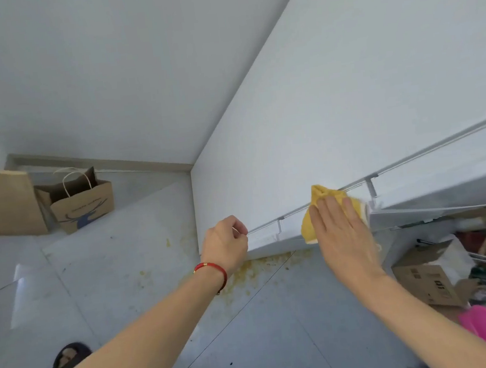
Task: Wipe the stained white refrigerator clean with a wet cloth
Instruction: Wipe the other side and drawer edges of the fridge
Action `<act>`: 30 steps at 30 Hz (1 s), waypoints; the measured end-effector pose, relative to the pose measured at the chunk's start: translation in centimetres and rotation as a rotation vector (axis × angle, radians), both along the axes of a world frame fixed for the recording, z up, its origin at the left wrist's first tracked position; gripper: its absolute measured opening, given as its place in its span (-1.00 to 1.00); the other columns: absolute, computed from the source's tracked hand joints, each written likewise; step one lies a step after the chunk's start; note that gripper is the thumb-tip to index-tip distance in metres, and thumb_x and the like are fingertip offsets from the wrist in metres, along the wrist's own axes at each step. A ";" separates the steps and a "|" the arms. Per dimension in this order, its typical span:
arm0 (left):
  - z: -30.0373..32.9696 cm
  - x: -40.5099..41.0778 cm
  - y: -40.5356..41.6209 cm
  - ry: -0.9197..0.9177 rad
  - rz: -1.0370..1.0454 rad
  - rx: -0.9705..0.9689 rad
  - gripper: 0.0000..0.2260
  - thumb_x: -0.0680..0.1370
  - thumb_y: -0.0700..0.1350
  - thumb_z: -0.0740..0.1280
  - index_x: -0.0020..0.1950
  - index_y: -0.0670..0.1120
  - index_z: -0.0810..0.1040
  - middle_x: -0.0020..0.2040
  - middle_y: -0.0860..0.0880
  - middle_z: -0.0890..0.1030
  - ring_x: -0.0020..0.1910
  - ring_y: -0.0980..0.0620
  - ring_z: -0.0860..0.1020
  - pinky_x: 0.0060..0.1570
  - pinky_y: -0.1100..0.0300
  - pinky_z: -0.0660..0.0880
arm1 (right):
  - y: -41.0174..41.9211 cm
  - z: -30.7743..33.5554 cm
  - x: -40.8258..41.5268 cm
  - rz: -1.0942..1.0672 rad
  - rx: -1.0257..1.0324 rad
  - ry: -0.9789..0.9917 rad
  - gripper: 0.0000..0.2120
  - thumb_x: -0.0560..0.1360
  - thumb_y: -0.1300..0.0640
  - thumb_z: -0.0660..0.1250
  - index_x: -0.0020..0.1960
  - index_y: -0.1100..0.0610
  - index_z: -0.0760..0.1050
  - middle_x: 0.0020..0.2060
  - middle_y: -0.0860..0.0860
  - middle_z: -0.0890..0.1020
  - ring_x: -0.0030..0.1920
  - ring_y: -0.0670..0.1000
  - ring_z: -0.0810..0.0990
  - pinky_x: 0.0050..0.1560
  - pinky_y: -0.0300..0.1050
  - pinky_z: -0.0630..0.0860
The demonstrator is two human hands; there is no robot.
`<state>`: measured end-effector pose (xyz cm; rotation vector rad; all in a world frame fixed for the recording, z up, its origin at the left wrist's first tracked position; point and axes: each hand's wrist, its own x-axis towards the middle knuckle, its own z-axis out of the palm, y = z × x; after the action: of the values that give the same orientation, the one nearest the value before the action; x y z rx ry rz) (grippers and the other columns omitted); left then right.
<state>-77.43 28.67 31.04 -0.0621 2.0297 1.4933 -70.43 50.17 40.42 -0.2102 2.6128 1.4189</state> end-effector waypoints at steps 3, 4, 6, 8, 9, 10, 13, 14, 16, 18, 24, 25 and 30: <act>-4.3 0.4 -2.3 -0.062 0.020 -0.094 -0.81 0.50 -0.26 0.24 -0.07 -0.02 0.60 -0.21 0.03 0.63 -0.17 0.00 0.60 -0.24 0.21 0.50 | -0.3 -7.1 -0.4 -0.026 0.069 -0.197 -0.36 0.54 0.31 -0.23 0.62 0.36 -0.04 0.58 0.31 0.13 0.60 0.30 0.08 0.55 0.32 -0.30; -6.6 0.5 -2.9 -0.089 0.022 -0.123 -0.82 0.51 -0.25 0.25 -0.05 -0.02 0.60 -0.19 0.03 0.64 -0.16 0.00 0.60 -0.24 0.22 0.48 | -0.5 -10.2 -0.7 -0.035 0.094 -0.254 -0.39 0.56 0.28 -0.19 0.62 0.37 -0.06 0.57 0.31 0.11 0.60 0.31 0.07 0.59 0.31 -0.21; -9.6 0.4 -3.4 -0.131 0.022 -0.147 -0.82 0.51 -0.25 0.25 -0.02 -0.03 0.59 -0.16 0.02 0.64 -0.14 -0.03 0.59 -0.23 0.20 0.47 | -1.0 -14.1 -1.4 -0.020 0.139 -0.292 -0.42 0.57 0.24 -0.12 0.58 0.38 0.03 0.53 0.31 0.18 0.56 0.33 0.12 0.59 0.27 0.00; -12.3 0.3 -2.9 -0.162 0.002 -0.162 -0.80 0.51 -0.25 0.23 0.01 -0.02 0.58 -0.16 0.04 0.62 -0.13 -0.03 0.59 -0.21 0.20 0.46 | -1.2 -17.8 -2.1 0.009 0.196 -0.325 -0.45 0.57 0.22 -0.11 0.52 0.38 0.16 0.44 0.30 0.29 0.49 0.35 0.22 0.54 0.26 0.10; -12.7 0.4 -2.6 -0.170 -0.007 -0.149 -0.80 0.52 -0.24 0.23 0.03 -0.02 0.57 -0.16 0.05 0.61 -0.14 -0.03 0.58 -0.19 0.19 0.47 | -1.4 -18.8 -2.4 0.024 0.234 -0.348 -0.47 0.57 0.21 -0.08 0.49 0.38 0.21 0.40 0.29 0.34 0.44 0.35 0.26 0.51 0.26 0.11; -13.9 0.4 -2.0 -0.175 -0.020 -0.133 -0.80 0.53 -0.24 0.23 0.04 -0.02 0.57 -0.16 0.05 0.61 -0.16 -0.02 0.58 -0.17 0.18 0.50 | -1.3 -20.7 -2.6 0.066 0.272 -0.377 -0.48 0.58 0.20 -0.06 0.48 0.39 0.23 0.37 0.30 0.37 0.41 0.36 0.29 0.49 0.28 0.11; -16.8 0.3 -1.3 -0.160 -0.042 -0.100 -0.83 0.56 -0.22 0.24 0.05 0.00 0.55 -0.13 0.04 0.62 -0.16 -0.03 0.60 -0.12 0.10 0.58 | -1.3 -26.1 -3.4 0.094 0.366 -0.507 -0.48 0.63 0.15 -0.03 0.50 0.41 0.22 0.36 0.32 0.39 0.38 0.39 0.33 0.48 0.30 0.11; -17.4 0.5 -1.4 -0.160 -0.045 -0.104 -0.83 0.56 -0.21 0.23 0.06 0.01 0.54 -0.12 0.03 0.63 -0.14 -0.04 0.61 -0.12 0.09 0.59 | -1.6 -27.5 -3.8 0.062 0.392 -0.560 -0.49 0.64 0.13 -0.01 0.50 0.38 0.25 0.34 0.30 0.41 0.36 0.39 0.34 0.48 0.31 0.10; -19.0 1.1 -2.0 -0.153 -0.059 -0.105 -0.83 0.57 -0.21 0.22 0.06 0.02 0.53 -0.11 0.00 0.64 -0.14 -0.03 0.62 -0.15 0.11 0.58 | -2.5 -29.9 -4.3 0.033 0.397 -0.631 -0.55 0.65 0.10 0.05 0.45 0.29 0.35 0.26 0.23 0.47 0.32 0.34 0.36 0.49 0.34 0.03; -19.9 1.8 -3.1 -0.143 -0.079 -0.125 -0.83 0.59 -0.21 0.22 0.05 0.02 0.52 -0.12 -0.01 0.64 -0.15 -0.02 0.62 -0.18 0.13 0.58 | -3.3 -30.5 -5.0 -0.024 0.296 -0.661 -0.61 0.64 0.11 0.12 0.41 0.23 0.43 0.21 0.17 0.51 0.30 0.26 0.39 0.50 0.29 0.02; -19.8 2.7 -2.2 -0.266 -0.036 -0.172 -0.80 0.56 -0.24 0.21 0.08 -0.01 0.53 -0.14 -0.02 0.62 -0.21 -0.02 0.58 -0.18 0.12 0.56 | -2.0 -19.2 -3.3 -0.069 -0.051 -0.462 -0.40 0.39 0.32 -0.04 0.41 0.31 0.34 0.19 0.16 0.50 0.27 0.19 0.40 0.40 0.12 0.18; -19.5 2.7 -1.3 -0.270 -0.030 -0.162 -0.80 0.56 -0.24 0.20 0.07 -0.01 0.53 -0.14 -0.01 0.61 -0.21 -0.01 0.57 -0.15 0.11 0.57 | -1.8 -17.3 -3.0 -0.073 -0.064 -0.449 -0.37 0.35 0.32 -0.08 0.40 0.30 0.34 0.18 0.15 0.50 0.25 0.19 0.40 0.37 0.13 0.19; -18.7 2.3 2.4 -0.200 -0.034 -0.070 -0.81 0.58 -0.23 0.17 0.02 0.01 0.51 -0.17 -0.02 0.61 -0.30 -0.02 0.55 -0.23 0.08 0.58 | -2.0 -18.3 -2.2 0.019 0.079 -0.399 -0.37 0.40 0.38 -0.20 0.38 0.33 0.35 0.15 0.19 0.48 0.25 0.26 0.39 0.45 0.24 0.17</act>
<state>-75.10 31.10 12.34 -0.1972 1.9117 1.3387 -72.59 48.14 22.11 -0.4576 2.2340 1.3229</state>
